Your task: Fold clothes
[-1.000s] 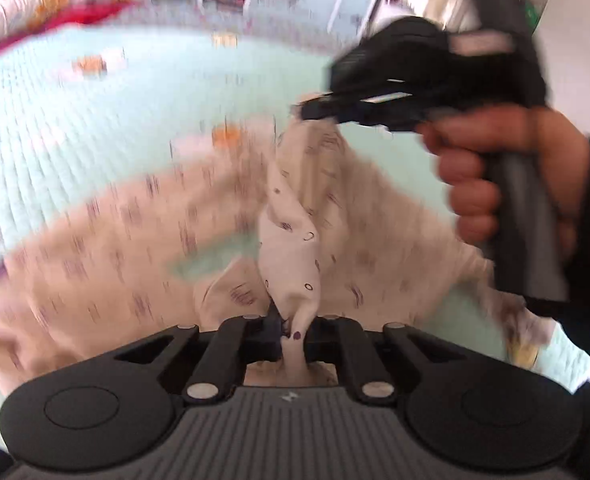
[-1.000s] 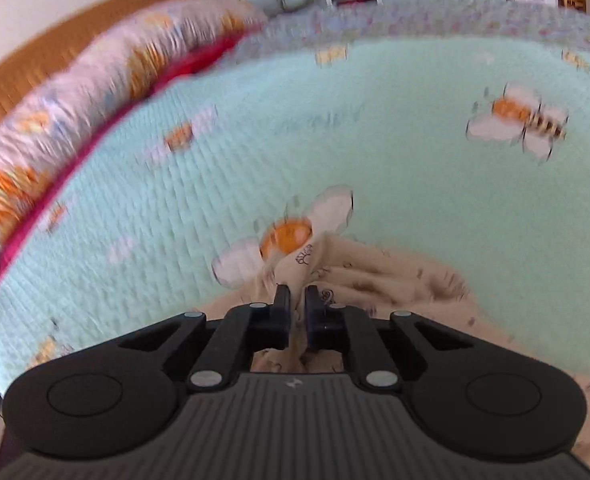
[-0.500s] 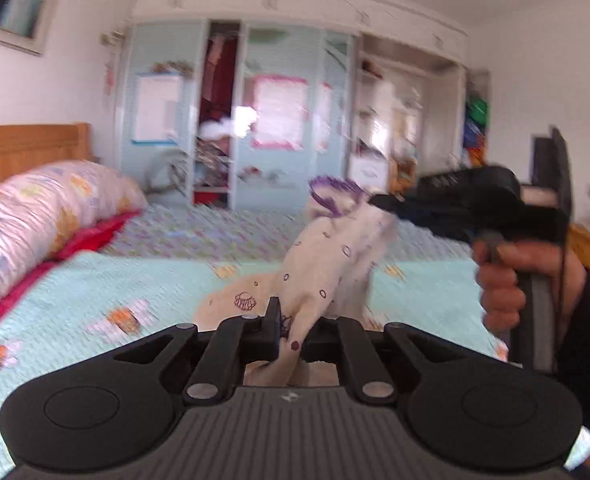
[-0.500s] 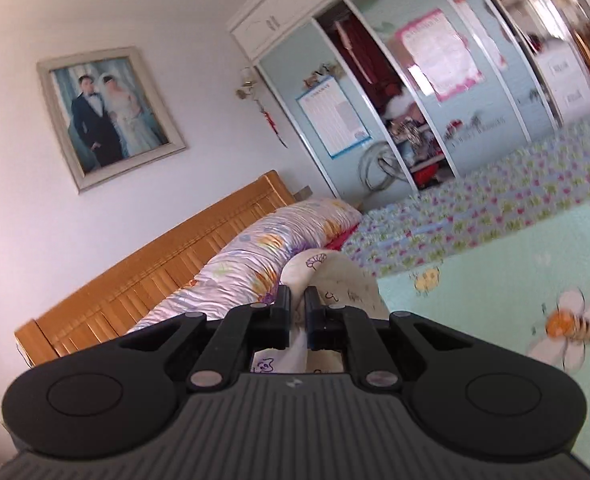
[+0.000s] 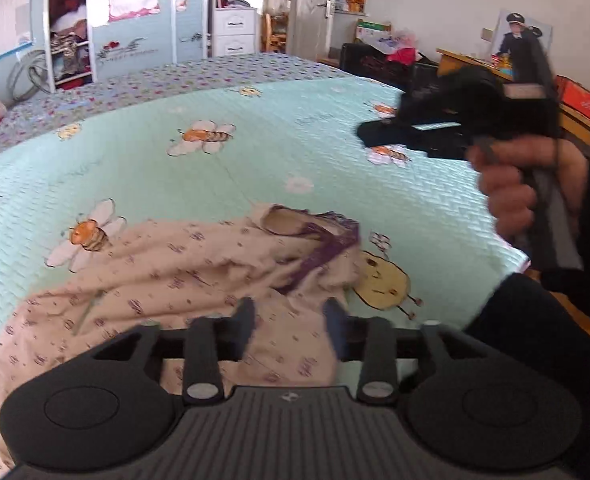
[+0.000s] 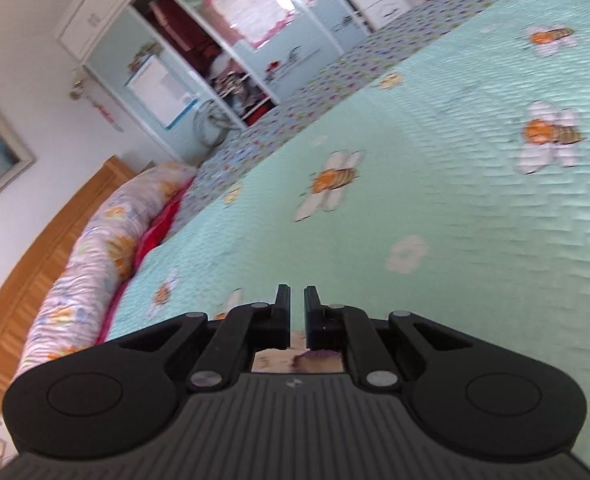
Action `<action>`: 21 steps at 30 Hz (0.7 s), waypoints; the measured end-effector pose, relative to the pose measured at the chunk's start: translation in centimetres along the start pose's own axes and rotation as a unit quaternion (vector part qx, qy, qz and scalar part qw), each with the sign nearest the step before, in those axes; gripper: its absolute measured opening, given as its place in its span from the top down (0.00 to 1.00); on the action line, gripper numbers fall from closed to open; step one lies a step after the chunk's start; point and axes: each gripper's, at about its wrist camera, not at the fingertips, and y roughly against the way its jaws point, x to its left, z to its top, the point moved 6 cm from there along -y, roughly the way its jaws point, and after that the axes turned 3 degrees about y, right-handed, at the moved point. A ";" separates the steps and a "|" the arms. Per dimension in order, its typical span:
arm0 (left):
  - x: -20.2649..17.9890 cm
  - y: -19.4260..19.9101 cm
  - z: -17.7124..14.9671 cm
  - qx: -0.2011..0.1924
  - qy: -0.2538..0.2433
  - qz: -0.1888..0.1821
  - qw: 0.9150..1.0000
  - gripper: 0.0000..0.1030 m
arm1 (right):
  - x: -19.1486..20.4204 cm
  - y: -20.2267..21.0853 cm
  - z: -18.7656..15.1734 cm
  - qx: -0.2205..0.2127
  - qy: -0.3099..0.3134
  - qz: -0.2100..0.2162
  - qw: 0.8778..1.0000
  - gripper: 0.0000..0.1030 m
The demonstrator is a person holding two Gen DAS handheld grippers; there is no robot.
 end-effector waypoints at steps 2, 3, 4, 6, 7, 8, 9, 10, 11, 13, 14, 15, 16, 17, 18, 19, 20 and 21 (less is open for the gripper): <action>0.3 -1.6 0.1 0.010 0.006 0.003 1.000 0.50 | -0.1 0.0 0.1 0.006 0.015 0.007 1.000 0.87; 0.3 -2.4 -0.1 0.018 0.007 0.002 1.000 0.50 | 0.2 -0.5 0.1 0.021 0.025 0.011 0.999 0.84; 0.3 -3.3 -0.3 0.027 0.008 0.001 1.000 0.50 | 0.6 -1.2 0.0 0.037 0.036 0.012 0.999 0.71; 0.0 -4.0 -1.4 0.044 -0.005 0.013 0.999 0.50 | 1.0 -2.7 -0.8 0.055 0.064 0.000 0.996 0.55; -0.1 -4.3 -2.1 0.055 -0.007 0.026 0.998 0.50 | 1.2 -3.5 -1.2 0.062 0.080 -0.009 0.995 0.55; 0.1 -5.0 -2.6 0.069 -0.005 0.036 0.997 0.50 | 1.3 -4.5 -1.7 0.072 0.096 -0.019 0.993 0.55; 0.1 -5.7 -3.2 0.083 -0.002 0.044 0.996 0.50 | 1.3 -5.4 -2.1 0.085 0.109 -0.028 0.990 0.53; -0.1 -5.9 -4.0 0.092 -0.002 0.055 0.994 0.50 | 1.3 -6.4 -2.5 0.098 0.121 -0.036 0.987 0.46; -0.2 -6.1 -4.5 0.099 -0.006 0.065 0.993 0.50 | 1.4 -7.3 -3.0 0.110 0.135 -0.044 0.984 0.43; -0.7 -5.8 -4.9 0.094 -0.032 0.079 0.992 0.50 | 2.0 -8.9 -4.0 0.128 0.170 -0.053 0.976 0.39; -1.0 -5.7 -5.1 0.091 -0.046 0.087 0.991 0.50 | 2.3 -9.7 -4.6 0.138 0.192 -0.059 0.970 0.39; -0.8 -5.5 -5.0 0.084 -0.051 0.089 0.991 0.50 | 2.6 -10.4 -5.3 0.146 0.217 -0.069 0.963 0.39; -0.6 -5.2 -4.8 0.077 -0.056 0.091 0.991 0.49 | 2.9 -10.9 -5.9 0.150 0.242 -0.081 0.955 0.39; -0.2 -5.4 -4.6 0.075 -0.054 0.088 0.992 0.49 | 3.1 -11.2 -6.3 0.151 0.260 -0.087 0.950 0.39; 0.3 -5.5 -4.4 0.073 -0.052 0.085 0.992 0.49 | 3.1 -11.2 -6.6 0.151 0.275 -0.089 0.945 0.39; 0.7 -5.7 -4.2 0.071 -0.049 0.081 0.993 0.48 | 3.2 -11.3 -6.9 0.151 0.290 -0.091 0.940 0.39; 1.2 -5.9 -4.0 0.070 -0.047 0.078 0.993 0.48 | 3.1 -11.4 -7.1 0.150 0.303 -0.093 0.936 0.39; 1.6 -6.4 -3.9 0.071 -0.047 0.075 0.994 0.49 | 2.9 -11.4 -7.2 0.148 0.313 -0.096 0.933 0.41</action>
